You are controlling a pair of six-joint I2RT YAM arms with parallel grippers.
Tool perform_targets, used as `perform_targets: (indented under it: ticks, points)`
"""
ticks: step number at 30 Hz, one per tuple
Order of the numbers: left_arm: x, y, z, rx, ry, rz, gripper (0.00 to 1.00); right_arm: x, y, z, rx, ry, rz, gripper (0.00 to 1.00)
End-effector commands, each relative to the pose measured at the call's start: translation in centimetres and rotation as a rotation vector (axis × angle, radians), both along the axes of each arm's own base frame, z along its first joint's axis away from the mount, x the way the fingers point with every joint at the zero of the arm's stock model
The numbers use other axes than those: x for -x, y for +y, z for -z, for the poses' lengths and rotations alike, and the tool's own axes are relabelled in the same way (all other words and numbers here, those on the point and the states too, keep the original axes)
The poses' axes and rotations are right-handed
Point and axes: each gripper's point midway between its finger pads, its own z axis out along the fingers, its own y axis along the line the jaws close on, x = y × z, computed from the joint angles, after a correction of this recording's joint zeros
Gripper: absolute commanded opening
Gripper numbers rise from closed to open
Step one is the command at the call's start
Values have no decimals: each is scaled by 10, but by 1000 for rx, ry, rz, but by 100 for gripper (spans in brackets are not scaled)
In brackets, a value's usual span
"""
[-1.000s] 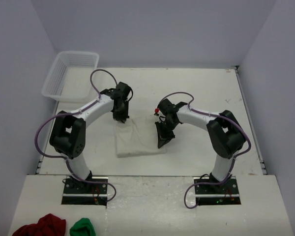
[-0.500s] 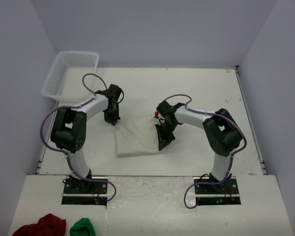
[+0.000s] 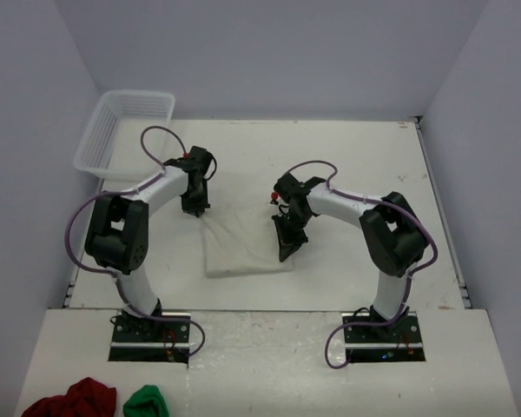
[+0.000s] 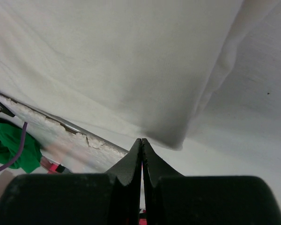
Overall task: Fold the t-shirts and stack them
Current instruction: Smooth out wrinkles on the folded tshirt, then put the neatly folded tshirt into the corner of the board with the right arm
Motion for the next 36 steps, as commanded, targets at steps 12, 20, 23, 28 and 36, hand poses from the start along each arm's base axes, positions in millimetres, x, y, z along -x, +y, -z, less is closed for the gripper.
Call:
perform_targets:
  ticks: [12, 20, 23, 28, 36]
  points:
    - [32, 0, -101, 100, -152, -32, 0, -27, -6, -105, -47, -277, -24, 40]
    - [42, -65, -100, 267, -141, 140, 0, -68, -20, -86, -221, -225, 127, 99]
    - [42, -77, -88, 281, -100, 155, 0, -79, -17, -68, -281, -175, 118, 99]
    - [37, -85, -77, 264, -68, 156, 0, -93, -7, -47, -298, -154, 97, 95]
    - [32, -85, -64, 229, -33, 170, 0, -97, -6, -16, -284, -126, 175, 93]
